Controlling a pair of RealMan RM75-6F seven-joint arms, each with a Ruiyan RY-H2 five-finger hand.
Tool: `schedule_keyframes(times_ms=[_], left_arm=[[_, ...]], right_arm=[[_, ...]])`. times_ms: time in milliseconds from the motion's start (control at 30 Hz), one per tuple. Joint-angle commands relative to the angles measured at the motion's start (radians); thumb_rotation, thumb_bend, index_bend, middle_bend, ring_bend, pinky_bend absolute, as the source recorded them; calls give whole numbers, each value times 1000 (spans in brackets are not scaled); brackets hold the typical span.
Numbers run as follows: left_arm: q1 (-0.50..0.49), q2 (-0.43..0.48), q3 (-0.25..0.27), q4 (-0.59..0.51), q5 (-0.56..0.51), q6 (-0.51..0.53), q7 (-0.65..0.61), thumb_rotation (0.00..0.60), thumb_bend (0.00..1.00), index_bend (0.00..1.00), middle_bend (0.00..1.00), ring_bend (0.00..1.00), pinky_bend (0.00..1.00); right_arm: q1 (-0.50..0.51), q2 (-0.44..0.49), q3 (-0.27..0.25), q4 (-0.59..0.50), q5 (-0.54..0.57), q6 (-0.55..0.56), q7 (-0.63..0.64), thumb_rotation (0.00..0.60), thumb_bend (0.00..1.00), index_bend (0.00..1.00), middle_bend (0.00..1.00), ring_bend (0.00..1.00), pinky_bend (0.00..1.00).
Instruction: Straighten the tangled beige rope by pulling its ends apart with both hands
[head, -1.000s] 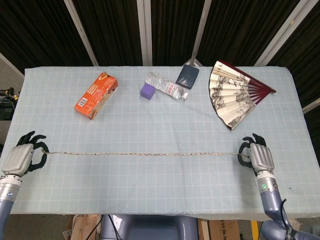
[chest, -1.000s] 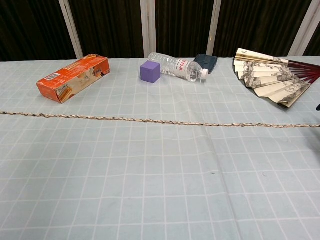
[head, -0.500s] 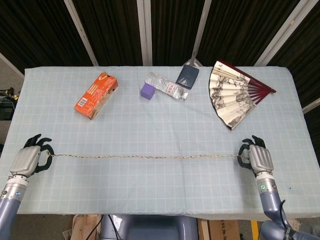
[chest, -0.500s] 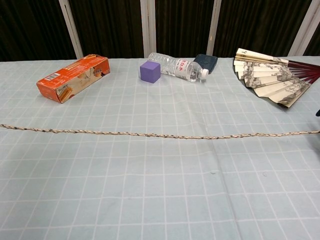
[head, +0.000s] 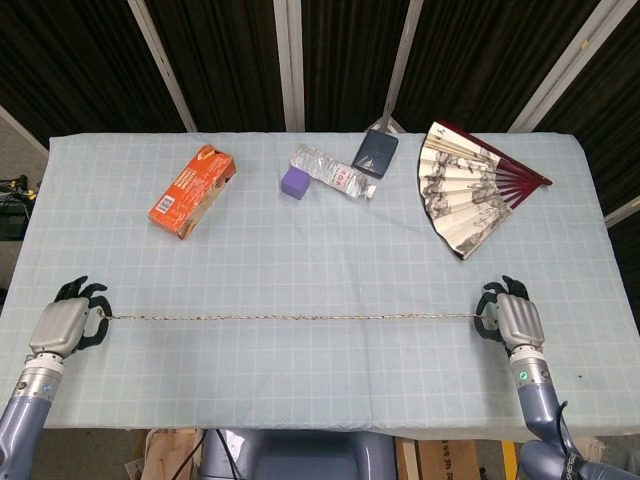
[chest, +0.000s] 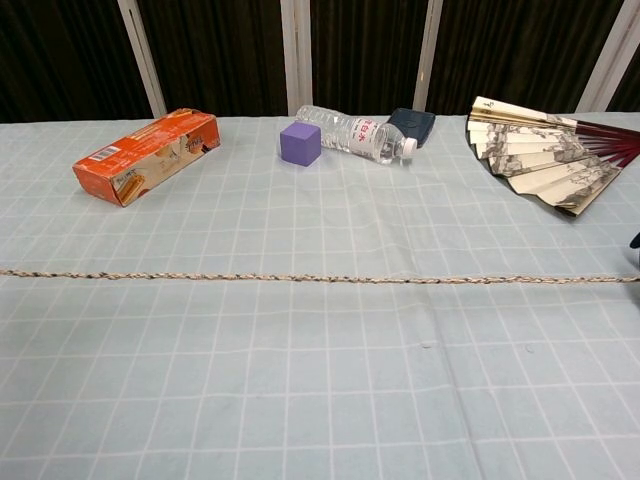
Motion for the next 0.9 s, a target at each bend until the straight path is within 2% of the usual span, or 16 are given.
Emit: schedule_keyframes(times_ms=[33,200,400,567,633,833,900], left_arm=[[-1,-12,3,10,-1,-3,11,600,620,555,184,0,0],[0,-20,3,17,8,7,25,600,460,520,156,0,0],[7,-7,3,18,13,19,32,600,375,474,131,0,0],[12,14,0,6,7,15,24,600,301,385,96,0,0],[13,24,-5,-3,8,19,14,600,274,342,85,0,0],[36,80,-29,-66,41,74,-54,600,198,210,53,0,0],[55,102,-36,-96,60,108,-91,600,191,171,41,0,0]], right_arm=[[0,-3,-3,5,-1,-8,-2,600,480,635,258,0,0],[1,1,-8,1,-15,-12,-9,600,480,428,224,0,0],[-2,3,-10,-7,-15,-5,-26,600,480,224,152,0,0],[-6,14,-5,-30,-6,4,-38,600,480,40,79,0,0],[-7,22,-3,-42,-7,8,-39,600,479,4,62,0,0],[-26,75,5,-107,-38,52,-30,600,474,0,11,0,0],[-38,98,6,-138,-52,71,-16,600,441,0,1,0,0]])
